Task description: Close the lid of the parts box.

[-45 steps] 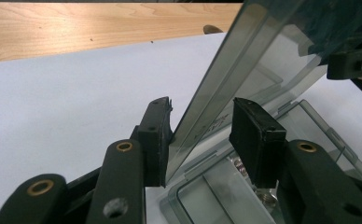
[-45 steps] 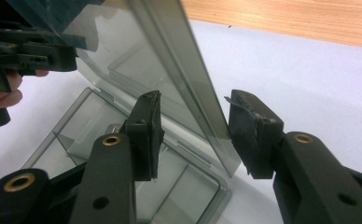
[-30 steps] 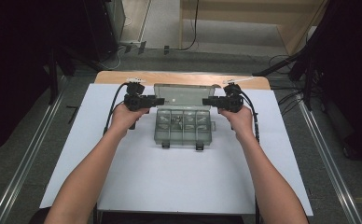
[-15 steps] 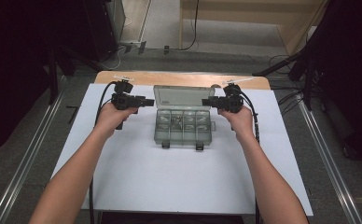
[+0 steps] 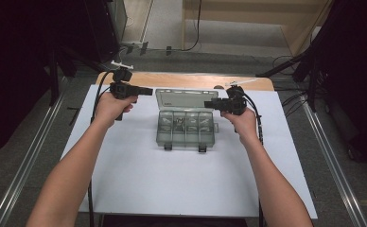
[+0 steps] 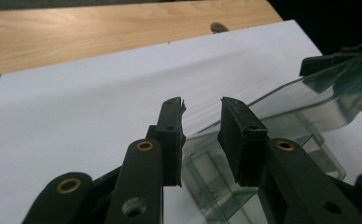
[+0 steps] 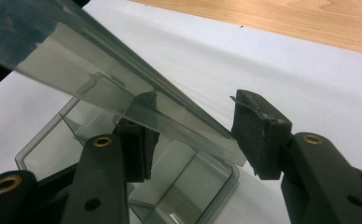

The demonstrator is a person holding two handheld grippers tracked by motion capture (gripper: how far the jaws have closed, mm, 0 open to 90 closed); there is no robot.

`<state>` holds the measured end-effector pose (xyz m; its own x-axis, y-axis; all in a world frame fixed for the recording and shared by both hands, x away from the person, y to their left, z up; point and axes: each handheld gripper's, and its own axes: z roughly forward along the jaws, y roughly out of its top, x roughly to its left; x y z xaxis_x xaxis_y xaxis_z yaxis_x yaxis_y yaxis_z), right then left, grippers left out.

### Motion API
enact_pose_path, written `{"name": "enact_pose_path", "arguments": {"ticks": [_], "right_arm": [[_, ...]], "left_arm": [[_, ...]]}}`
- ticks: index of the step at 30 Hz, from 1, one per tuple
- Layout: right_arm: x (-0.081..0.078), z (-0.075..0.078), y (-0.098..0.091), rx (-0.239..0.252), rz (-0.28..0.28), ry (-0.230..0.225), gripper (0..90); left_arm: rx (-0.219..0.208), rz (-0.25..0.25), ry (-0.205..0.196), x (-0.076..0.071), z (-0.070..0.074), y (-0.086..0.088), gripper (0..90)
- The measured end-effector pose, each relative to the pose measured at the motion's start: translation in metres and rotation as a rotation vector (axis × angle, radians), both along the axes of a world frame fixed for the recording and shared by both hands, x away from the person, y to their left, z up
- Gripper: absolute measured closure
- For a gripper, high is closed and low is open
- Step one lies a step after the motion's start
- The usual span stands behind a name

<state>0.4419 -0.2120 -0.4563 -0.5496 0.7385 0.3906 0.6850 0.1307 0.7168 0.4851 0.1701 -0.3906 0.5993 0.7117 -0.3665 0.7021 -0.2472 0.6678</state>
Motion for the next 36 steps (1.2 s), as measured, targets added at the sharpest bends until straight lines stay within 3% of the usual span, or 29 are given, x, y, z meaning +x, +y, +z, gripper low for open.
{"name": "enact_pose_path", "arguments": {"ticks": [6,10,15,18,23,28,33,36], "right_arm": [[0.0,0.0,0.001,-0.006,0.005,-0.005,50.0],[-0.001,0.0,0.002,-0.009,0.008,-0.007,49.0],[-0.002,0.0,0.0,-0.001,0.02,0.007,40.8],[-0.006,0.003,-0.005,-0.018,0.03,0.009,35.8],[-0.017,0.005,-0.017,-0.016,0.026,0.021,35.8],[-0.023,0.01,-0.034,-0.013,0.003,0.02,42.3],[-0.02,0.014,-0.047,0.031,-0.066,0.06,55.9],[-0.019,0.019,-0.051,0.051,-0.085,0.047,67.2]], "left_arm": [[0.005,-0.06,-0.02,0.002,0.005,-0.016,84.4],[0.018,-0.088,-0.014,0.004,0.005,-0.026,84.1],[0.013,-0.105,-0.01,0.007,0.003,-0.032,84.0],[0.022,-0.113,-0.006,0.007,0.002,-0.035,83.8],[0.012,-0.109,-0.005,0.008,0.002,-0.035,83.8],[0.021,-0.122,-0.01,0.005,0.004,-0.035,83.7],[0.005,-0.12,-0.021,0.0,0.006,-0.034,83.0],[0.005,-0.122,-0.022,-0.002,0.005,-0.033,83.0]]}}
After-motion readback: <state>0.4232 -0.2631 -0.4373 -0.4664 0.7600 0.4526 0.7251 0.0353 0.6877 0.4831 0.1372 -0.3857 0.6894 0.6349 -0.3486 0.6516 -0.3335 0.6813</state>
